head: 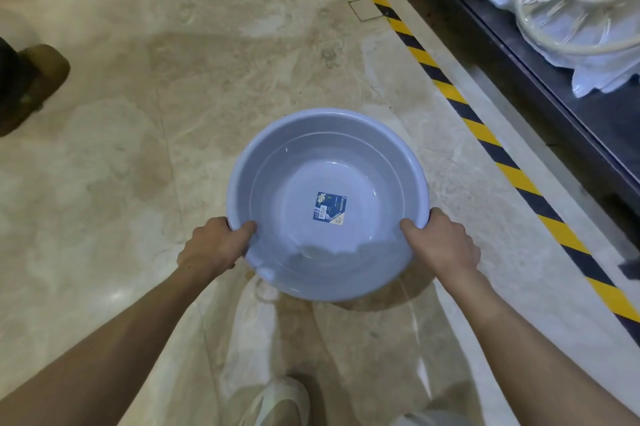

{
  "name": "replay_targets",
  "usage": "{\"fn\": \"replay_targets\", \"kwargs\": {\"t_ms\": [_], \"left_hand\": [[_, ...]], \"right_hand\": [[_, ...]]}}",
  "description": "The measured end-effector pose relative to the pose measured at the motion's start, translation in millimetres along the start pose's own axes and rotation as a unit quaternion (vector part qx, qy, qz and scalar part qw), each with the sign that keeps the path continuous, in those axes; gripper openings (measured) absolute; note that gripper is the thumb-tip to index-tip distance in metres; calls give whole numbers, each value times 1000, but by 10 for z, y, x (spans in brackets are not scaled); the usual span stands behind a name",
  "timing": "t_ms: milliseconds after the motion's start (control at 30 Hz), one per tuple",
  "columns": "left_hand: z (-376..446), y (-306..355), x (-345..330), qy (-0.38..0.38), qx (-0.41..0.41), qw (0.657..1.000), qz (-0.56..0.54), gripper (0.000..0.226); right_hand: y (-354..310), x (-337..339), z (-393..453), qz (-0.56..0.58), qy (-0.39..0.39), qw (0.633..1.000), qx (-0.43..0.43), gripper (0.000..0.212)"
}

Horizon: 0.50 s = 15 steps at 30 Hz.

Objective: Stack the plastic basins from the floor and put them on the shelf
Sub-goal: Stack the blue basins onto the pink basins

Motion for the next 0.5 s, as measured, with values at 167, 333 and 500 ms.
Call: {"fn": "replay_targets", "kwargs": {"t_ms": [167, 333, 500], "left_hand": [[-9, 24, 32, -1, -15, 1000, -24, 45], [30, 6, -18, -5, -22, 999, -48, 45], [156, -46, -36, 7, -30, 997, -74, 37]], "right_hand": [[0, -16, 2, 20, -9, 1000, -13, 36], [22, -42, 2, 49, -14, 998, -21, 36], [26, -111, -6, 80, -31, 996, -31, 40]]}}
Point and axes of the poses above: each hand's wrist, its own z-axis towards the middle knuckle, its own x-axis out of the back of the hand, y = z × x, the point moved 8 cm from there along z, towards the middle knuckle, and after that the axes turned 4 degrees about x, right-handed, at the moved point
